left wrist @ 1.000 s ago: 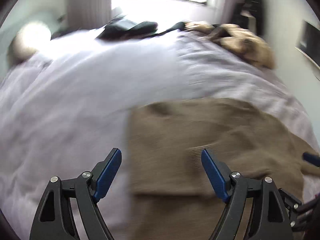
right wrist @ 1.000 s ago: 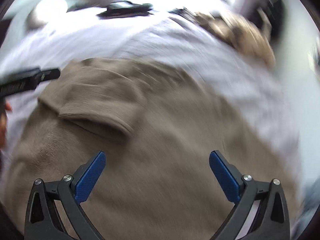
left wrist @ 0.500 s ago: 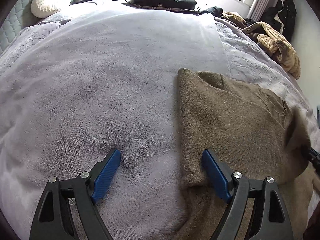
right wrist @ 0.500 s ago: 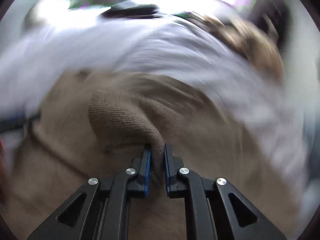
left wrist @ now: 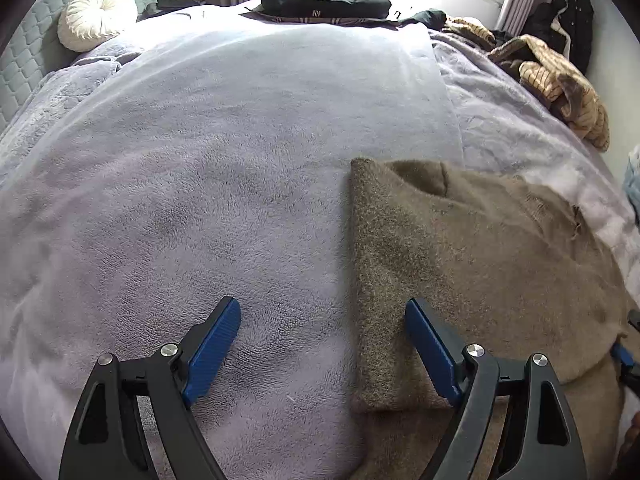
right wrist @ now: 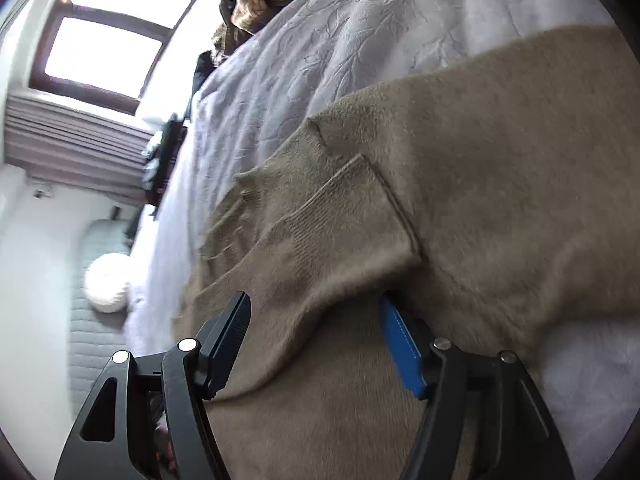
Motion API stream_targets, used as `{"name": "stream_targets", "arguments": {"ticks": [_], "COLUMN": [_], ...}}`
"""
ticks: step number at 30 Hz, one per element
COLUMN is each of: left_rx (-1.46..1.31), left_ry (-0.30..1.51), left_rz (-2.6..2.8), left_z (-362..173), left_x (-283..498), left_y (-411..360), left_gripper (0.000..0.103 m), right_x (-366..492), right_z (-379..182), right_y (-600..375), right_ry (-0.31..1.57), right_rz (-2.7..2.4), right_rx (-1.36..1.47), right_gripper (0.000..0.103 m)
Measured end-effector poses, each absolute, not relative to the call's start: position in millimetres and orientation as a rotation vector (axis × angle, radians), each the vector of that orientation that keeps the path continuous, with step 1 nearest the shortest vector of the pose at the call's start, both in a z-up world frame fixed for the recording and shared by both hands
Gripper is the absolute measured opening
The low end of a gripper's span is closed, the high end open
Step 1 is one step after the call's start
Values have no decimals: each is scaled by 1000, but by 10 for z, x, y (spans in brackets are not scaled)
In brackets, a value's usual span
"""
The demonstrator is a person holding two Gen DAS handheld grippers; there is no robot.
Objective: Fold small clothes
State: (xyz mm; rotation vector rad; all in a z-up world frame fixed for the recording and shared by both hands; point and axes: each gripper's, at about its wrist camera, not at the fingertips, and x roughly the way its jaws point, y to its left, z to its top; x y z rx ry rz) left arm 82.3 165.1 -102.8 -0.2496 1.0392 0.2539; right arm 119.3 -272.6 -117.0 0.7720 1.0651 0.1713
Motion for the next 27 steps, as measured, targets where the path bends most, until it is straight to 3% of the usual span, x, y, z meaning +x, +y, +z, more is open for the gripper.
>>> {"name": "stream_targets", "arguments": {"ticks": [1,7,12,13,16,21,23,27], "left_rx": [-236,-239,-241,-244,-231,-175,-174,-186], "left_ry": [1041,1043,1064,1075,1113,1154,1168,1210], "left_rz": [261,258,241,216,163,100,80,60], "left_z": [-1042,-1100,-978,-947,-897,-818,-814,-887], "left_x": [816,789,712,674,567,287,167,-45], "left_y": [1636,1668,1614,1589,1503,1216,1098,905], "left_gripper": [85,85,85,85,85,85,85,85], "right_x": [1208,1106,914,860,686,379,301,110], "right_z": [-1159,-1195,-1056,-1010,-906,-780,-777,-774], "right_y": [-2708,-2719,-2803,-2799,-2786,-2705,-2686,-2641], "right_ry": [1082,1144,1149,1153,1163,1172,1188,1200], "right_rz": [153,111,63,63,79,96,108,120], "right_rx": [750,609,541,506,442,336,331,266], "right_gripper": [7,8,15,21,55,58,71,72]}}
